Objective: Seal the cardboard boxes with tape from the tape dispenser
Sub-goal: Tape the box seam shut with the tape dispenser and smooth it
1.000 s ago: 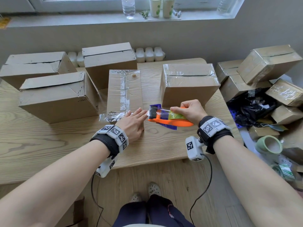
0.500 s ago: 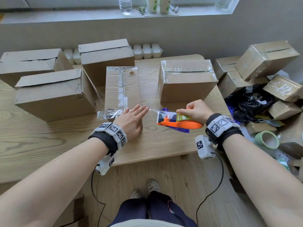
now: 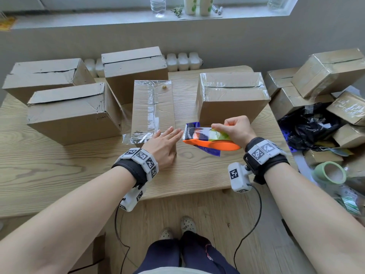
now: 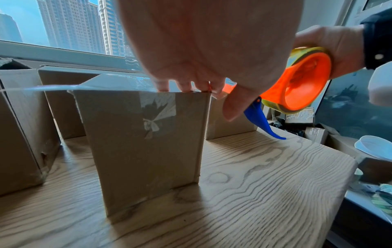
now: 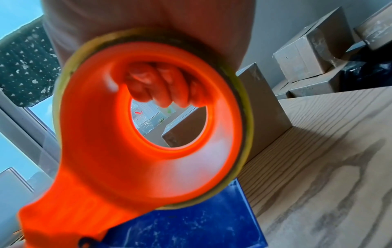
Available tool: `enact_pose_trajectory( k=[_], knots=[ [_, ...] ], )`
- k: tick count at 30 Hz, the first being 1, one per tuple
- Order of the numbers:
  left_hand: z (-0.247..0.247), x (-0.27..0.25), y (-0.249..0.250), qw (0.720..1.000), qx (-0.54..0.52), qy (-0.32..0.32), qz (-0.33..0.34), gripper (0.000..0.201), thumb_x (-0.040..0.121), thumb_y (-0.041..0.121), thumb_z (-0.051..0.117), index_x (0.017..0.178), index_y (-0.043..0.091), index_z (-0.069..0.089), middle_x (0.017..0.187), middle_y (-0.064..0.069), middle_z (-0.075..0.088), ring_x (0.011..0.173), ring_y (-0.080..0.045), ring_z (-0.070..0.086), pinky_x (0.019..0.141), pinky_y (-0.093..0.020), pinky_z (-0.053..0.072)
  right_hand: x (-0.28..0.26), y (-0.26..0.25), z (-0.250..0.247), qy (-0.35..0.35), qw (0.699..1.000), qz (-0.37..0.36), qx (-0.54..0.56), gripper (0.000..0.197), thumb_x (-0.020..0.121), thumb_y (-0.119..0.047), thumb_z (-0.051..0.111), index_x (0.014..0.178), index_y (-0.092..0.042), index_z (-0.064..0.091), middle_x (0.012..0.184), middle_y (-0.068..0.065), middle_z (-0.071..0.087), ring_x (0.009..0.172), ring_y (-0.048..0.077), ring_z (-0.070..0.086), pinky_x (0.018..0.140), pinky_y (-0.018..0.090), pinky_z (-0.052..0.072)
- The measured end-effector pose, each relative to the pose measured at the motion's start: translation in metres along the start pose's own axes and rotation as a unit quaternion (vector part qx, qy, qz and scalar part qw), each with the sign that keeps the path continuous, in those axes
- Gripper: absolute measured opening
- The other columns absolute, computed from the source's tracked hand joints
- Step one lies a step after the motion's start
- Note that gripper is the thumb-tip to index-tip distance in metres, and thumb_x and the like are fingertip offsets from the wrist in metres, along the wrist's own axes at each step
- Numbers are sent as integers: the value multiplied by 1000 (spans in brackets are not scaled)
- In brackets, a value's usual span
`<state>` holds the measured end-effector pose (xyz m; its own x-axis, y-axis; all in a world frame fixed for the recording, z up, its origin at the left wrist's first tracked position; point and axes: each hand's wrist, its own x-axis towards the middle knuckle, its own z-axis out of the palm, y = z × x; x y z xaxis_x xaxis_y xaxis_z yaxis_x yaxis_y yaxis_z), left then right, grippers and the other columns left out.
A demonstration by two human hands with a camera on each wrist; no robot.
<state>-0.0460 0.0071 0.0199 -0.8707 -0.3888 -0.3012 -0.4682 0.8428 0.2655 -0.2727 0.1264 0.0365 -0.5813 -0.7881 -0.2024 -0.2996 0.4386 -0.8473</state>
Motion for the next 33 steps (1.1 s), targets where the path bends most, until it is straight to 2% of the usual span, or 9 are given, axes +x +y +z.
enact_pose_trajectory(
  k=[3,5,6,12,17,23,27,30,33],
  knots=[
    [1,0,0,1000,11,3,4,70,90,23,44,150,23,8,158,6,2,146,-15,-2,117,-40,0,2,3,2,-8,1000,7,25,50,71,-33,79,40,-12,46,41,-5,48,47,8,38,53,24,32],
    [2,-2,1,999,47,2,12,63,89,25,45,148,23,21,158,4,0,146,-17,-4,117,-41,0,4,-2,1,27,994,-4,102,52,65,-39,79,52,5,56,60,16,66,57,13,45,60,26,34],
    [2,-3,1,998,57,3,13,61,89,26,45,147,24,26,158,4,-2,146,-17,-5,117,-42,0,7,-8,-2,46,990,-12,130,52,65,-40,78,58,8,59,62,16,67,57,13,46,59,26,35],
    [-5,-2,-3,998,40,-37,33,62,90,20,46,146,35,25,158,4,-9,145,-20,-9,118,-45,0,18,-39,-13,33,998,-17,42,47,78,-33,74,45,-19,44,42,-12,43,43,3,39,47,19,32],
    [-3,-11,-6,999,-23,28,32,73,90,17,47,149,36,8,157,7,-14,143,-13,-15,118,-39,-5,10,-15,7,56,997,13,-45,52,77,-43,74,44,-16,43,45,-4,36,47,10,33,51,27,28],
    [9,-48,-28,982,-91,133,-98,70,97,28,43,150,17,-1,156,0,-14,143,-11,-13,119,-36,-3,-4,10,40,-25,982,66,-175,31,84,-36,65,62,-16,54,68,6,54,73,24,50,64,27,33],
    [23,-71,-40,963,-153,141,-171,76,96,30,46,149,7,-4,154,-6,-24,142,-11,-16,116,-25,-5,-10,23,59,-43,972,77,-218,26,86,-41,60,78,-17,58,82,8,59,87,30,56,70,28,37],
    [29,-76,-38,948,-219,131,-189,77,97,25,45,148,6,-8,154,-6,-25,145,-15,-8,118,-27,4,-15,30,69,-34,965,68,-253,28,87,-44,58,89,-17,61,95,12,66,95,32,59,71,29,36],
    [32,-75,-35,940,-245,136,-194,73,98,20,41,149,10,-11,155,0,-23,144,-17,11,113,-29,25,-17,37,79,-32,962,72,-263,38,89,-48,55,102,-12,61,105,13,66,102,33,58,77,32,37]
  ],
)
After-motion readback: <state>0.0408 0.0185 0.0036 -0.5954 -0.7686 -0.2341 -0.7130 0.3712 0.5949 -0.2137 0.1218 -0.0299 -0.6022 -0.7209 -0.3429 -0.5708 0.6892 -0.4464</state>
